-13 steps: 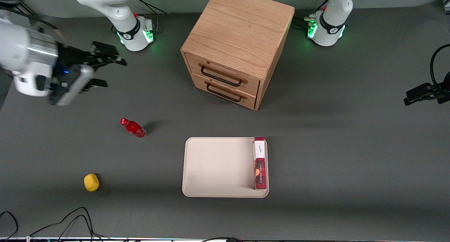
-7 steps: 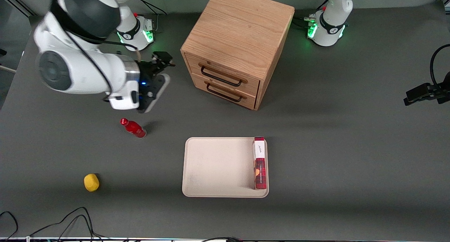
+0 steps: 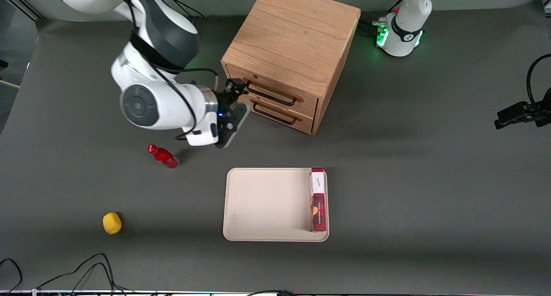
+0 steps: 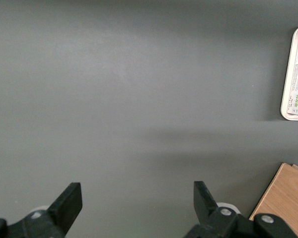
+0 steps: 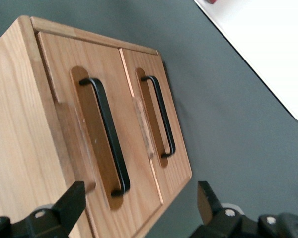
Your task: Open upper drawer
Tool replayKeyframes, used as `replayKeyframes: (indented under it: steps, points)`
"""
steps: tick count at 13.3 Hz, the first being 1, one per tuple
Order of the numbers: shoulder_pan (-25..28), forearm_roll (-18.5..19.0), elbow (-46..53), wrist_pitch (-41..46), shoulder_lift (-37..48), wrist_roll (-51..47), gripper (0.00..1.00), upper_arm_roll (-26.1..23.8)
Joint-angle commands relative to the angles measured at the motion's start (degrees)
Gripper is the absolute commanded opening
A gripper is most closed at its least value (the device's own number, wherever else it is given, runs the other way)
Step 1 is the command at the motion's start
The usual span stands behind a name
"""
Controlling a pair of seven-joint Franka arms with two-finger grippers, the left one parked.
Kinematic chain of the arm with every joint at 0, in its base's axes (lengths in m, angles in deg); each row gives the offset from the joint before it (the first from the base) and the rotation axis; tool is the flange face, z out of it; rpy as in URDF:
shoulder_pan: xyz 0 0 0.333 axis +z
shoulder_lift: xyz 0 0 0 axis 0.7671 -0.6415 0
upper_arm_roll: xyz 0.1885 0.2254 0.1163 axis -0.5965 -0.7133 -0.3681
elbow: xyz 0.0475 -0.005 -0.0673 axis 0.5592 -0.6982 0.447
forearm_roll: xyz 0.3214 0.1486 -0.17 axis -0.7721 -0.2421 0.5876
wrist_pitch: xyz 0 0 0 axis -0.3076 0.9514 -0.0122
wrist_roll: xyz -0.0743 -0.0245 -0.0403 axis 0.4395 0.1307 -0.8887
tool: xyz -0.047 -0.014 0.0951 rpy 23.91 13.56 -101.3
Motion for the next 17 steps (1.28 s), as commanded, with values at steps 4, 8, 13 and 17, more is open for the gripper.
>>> replayKeyframes:
  steps: [4, 8, 13, 17]
  points:
    - [1.07, 4.26, -5.56, -8.18, -2.17, -2.17, 1.00, -3.57]
    - [0.90, 4.36, -8.37, -10.38, -1.99, -3.22, 1.00, -6.11]
    - [0.46, 4.35, -11.45, -11.17, -0.67, -3.22, 1.00, -7.17]
    - [0.11, 5.05, -11.37, -11.70, -1.11, -3.14, 1.00, -7.17]
